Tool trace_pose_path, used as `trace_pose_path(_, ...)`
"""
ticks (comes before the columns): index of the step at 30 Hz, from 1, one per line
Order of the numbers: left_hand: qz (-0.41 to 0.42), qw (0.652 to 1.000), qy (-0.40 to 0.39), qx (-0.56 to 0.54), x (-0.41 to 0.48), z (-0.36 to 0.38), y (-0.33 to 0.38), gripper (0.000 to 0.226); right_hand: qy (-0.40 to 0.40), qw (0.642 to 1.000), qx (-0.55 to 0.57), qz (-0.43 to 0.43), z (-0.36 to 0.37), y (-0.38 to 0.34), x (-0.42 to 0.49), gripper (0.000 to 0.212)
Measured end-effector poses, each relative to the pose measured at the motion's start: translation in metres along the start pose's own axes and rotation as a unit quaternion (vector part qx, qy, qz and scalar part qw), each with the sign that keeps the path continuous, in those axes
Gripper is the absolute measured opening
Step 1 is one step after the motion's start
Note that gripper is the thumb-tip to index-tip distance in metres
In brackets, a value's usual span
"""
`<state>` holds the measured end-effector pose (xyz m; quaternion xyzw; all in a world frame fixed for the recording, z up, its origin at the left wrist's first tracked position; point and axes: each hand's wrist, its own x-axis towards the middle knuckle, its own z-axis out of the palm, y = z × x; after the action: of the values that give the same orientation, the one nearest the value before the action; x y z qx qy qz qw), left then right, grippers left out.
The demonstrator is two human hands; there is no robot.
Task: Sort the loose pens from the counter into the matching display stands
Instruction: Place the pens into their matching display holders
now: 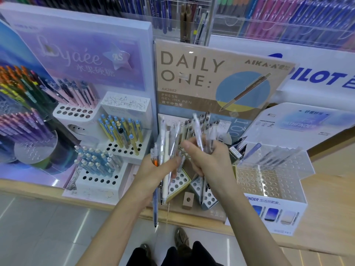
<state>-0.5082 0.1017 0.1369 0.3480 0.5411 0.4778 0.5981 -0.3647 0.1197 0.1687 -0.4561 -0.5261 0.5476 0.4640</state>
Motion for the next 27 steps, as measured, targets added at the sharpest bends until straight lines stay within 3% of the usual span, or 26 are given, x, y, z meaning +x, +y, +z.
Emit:
trace_pose_path(2, 0.021, 0.999, -0.023, 0.015, -0.001, 0.001, -0.001, 0.013, -0.023, 0.999, -0.028, 0.012, 0.008, -0.006, 0.005, 0.014)
trace_pose_path(8, 0.022, 0.998, -0.009, 0.057, -0.003, -0.011, 0.001, 0.032, -0.034, 0.997, -0.03, 0.067, 0.015, -0.008, 0.01, 0.017)
trace_pose_path(11, 0.03, 0.996, -0.037, 0.076, -0.005, -0.016, 0.002, 0.042, -0.032, 0.994, -0.045, 0.095, 0.017, -0.005, 0.012, 0.02)
trace_pose_path(15, 0.006, 0.998, -0.029, 0.06, -0.007, -0.022, 0.002, 0.043, -0.044, 0.991, -0.021, 0.125, 0.01, -0.003, 0.014, 0.022)
trace_pose_path(21, -0.032, 0.999, -0.03, -0.01, -0.002, -0.02, -0.003, 0.031, 0.009, 0.991, 0.066, 0.114, -0.001, 0.0, 0.013, 0.02)
trace_pose_path(25, -0.034, 0.999, -0.022, 0.011, 0.004, -0.011, -0.002, 0.061, 0.041, 0.994, 0.031, 0.097, -0.001, -0.001, 0.008, 0.025)
trace_pose_path(27, -0.023, 0.999, -0.033, 0.016, 0.005, -0.006, -0.002, 0.059, 0.067, 0.994, -0.009, 0.08, -0.002, -0.002, 0.008, 0.035)
